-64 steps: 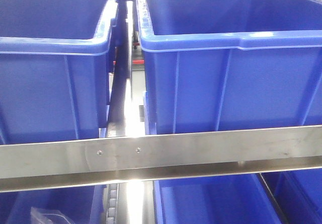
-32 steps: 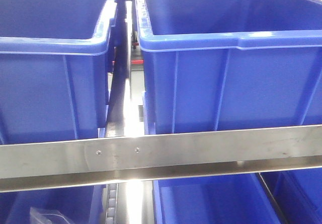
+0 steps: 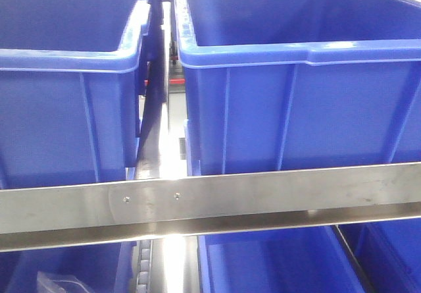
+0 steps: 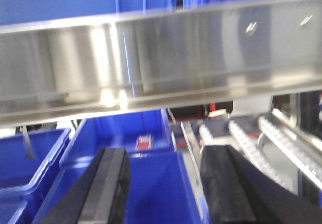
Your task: Place green plate on second shelf with right arm
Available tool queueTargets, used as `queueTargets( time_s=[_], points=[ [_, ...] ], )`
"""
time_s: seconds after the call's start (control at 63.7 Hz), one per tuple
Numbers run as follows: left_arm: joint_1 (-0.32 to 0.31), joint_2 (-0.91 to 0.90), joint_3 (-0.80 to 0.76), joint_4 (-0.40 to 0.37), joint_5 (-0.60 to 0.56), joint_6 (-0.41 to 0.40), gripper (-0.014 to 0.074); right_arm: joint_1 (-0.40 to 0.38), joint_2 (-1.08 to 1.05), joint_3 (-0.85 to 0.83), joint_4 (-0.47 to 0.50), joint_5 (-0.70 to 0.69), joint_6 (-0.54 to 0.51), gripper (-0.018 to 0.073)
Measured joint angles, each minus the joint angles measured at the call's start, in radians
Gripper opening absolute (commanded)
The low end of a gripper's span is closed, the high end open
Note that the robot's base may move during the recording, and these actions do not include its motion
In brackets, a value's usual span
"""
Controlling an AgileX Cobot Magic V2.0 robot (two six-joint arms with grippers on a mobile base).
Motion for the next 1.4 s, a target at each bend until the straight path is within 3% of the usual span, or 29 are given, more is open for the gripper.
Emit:
queueTargets(
  time_s=[0.22,0.361,0.675,1.067,1.396],
  points=[
    [0.000,0.000,0.000,0.000,0.000,0.000,0.0130,0.000,-0.083,0.205,-0.108,-0.004,-0.009,0.0042],
    [0.000,0.000,0.000,0.000,0.000,0.000,0.0130,0.000,-0.177,0.395,-0.150,-0.053,-0.010,0.0057],
    [0.000,0.000,0.000,0.000,0.000,0.000,0.0130,0.000,-0.390,0.787,-0.128,-0.227,-0.010,0.0057],
    [0.000,0.000,0.000,0.000,0.000,0.000,0.0130,0.000,-0.394,0.992,-0.053,-0.318,-0.029,0.0057],
    [0.000,0.000,0.000,0.000,0.000,0.000,0.0130,0.000,-0.478,0.991,0.042,-0.305,-0.233,0.0057]
  ],
)
